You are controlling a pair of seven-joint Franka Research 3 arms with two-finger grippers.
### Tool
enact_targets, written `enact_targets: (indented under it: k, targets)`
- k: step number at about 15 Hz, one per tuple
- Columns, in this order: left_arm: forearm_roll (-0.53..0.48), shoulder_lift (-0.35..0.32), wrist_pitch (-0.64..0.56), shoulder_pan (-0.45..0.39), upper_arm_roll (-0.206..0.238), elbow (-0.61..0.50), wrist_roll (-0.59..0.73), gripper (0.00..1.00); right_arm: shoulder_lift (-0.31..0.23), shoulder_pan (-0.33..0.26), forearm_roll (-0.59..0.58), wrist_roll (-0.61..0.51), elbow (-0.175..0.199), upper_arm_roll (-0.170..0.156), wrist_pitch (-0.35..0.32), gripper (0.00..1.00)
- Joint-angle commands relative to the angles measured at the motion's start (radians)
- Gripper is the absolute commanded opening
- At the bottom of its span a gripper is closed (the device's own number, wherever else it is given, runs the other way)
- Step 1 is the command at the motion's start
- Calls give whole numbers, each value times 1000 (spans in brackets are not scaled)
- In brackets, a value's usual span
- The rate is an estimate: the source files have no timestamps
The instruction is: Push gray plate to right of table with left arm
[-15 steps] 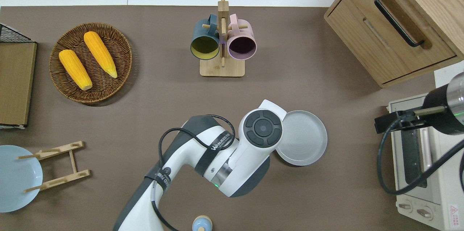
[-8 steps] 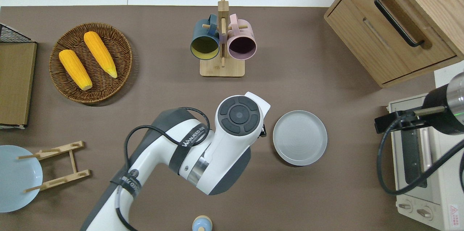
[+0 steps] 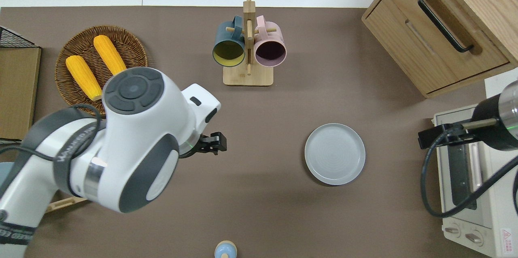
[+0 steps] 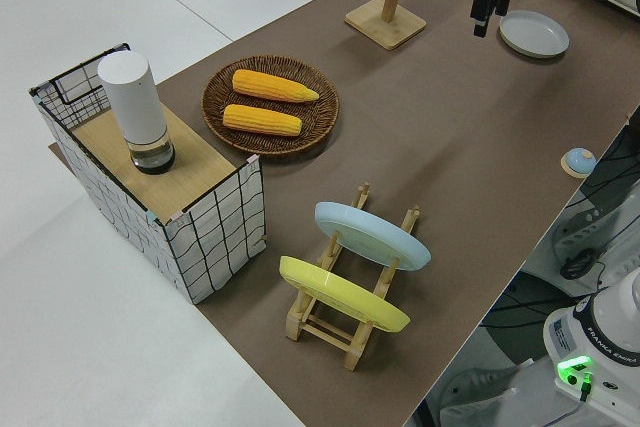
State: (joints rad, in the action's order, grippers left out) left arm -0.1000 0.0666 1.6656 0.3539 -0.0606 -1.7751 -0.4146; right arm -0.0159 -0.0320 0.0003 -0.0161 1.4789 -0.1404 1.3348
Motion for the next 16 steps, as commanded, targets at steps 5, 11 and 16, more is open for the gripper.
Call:
enact_targets:
  k: [5, 11, 16]
  targets:
    - [9, -146, -84, -223, 4, -37, 296, 995, -2, -20, 4, -13, -9, -16, -16, 983]
    - [105, -176, -142, -326, 10, -12, 493, 995, -2, -19, 4, -13, -9, -16, -16, 983]
    - [123, -176, -162, -409, 10, 37, 634, 995, -2, -20, 4, -12, -9, -16, -16, 983]
